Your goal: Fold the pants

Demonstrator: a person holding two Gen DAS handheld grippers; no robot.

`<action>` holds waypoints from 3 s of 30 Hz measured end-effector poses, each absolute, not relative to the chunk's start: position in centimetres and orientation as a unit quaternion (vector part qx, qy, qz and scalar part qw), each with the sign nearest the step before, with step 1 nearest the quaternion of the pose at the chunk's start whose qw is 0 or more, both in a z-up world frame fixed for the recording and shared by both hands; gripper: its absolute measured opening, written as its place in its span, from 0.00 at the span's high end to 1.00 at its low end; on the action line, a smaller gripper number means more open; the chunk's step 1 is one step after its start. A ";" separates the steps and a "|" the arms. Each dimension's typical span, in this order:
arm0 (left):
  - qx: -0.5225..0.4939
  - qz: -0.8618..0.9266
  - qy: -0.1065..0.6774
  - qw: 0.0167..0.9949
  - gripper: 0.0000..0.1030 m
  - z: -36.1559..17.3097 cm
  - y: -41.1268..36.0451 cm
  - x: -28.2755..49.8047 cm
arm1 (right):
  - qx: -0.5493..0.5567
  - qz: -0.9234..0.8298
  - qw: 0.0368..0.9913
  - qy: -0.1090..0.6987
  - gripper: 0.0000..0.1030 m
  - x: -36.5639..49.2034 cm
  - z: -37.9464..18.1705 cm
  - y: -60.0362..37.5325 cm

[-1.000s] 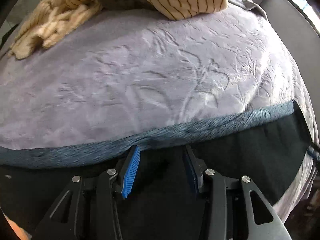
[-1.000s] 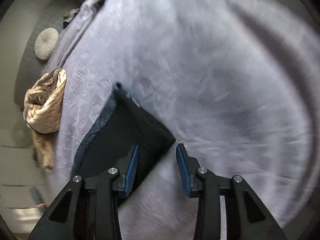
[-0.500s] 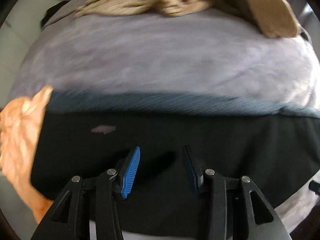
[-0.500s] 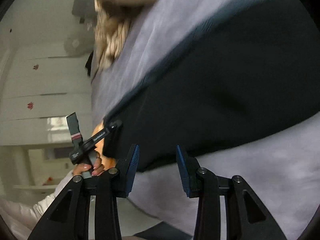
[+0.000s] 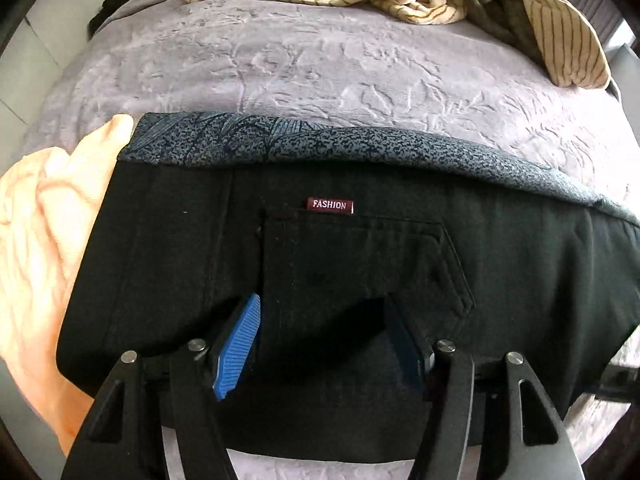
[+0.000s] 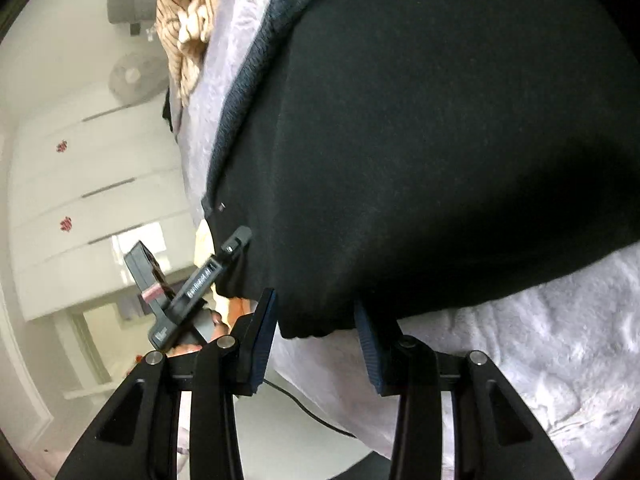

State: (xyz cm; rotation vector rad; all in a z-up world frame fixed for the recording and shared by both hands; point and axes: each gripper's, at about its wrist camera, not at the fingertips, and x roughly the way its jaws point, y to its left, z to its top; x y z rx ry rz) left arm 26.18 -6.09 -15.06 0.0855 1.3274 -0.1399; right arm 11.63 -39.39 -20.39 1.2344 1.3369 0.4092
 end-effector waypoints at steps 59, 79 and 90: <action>0.061 -0.068 0.590 0.802 0.35 -14.9 -18.4 32.0 | 0.215 0.018 0.797 0.565 0.73 24.0 -15.1 -48.4; 0.106 -0.047 0.608 0.785 0.14 -12.7 -12.2 26.3 | 0.287 -0.016 0.763 0.579 0.54 10.0 -11.7 -49.9; 0.165 -0.163 0.617 0.752 0.14 -11.0 -21.7 21.1 | 0.370 -0.069 0.749 0.545 0.53 3.9 -11.1 -53.5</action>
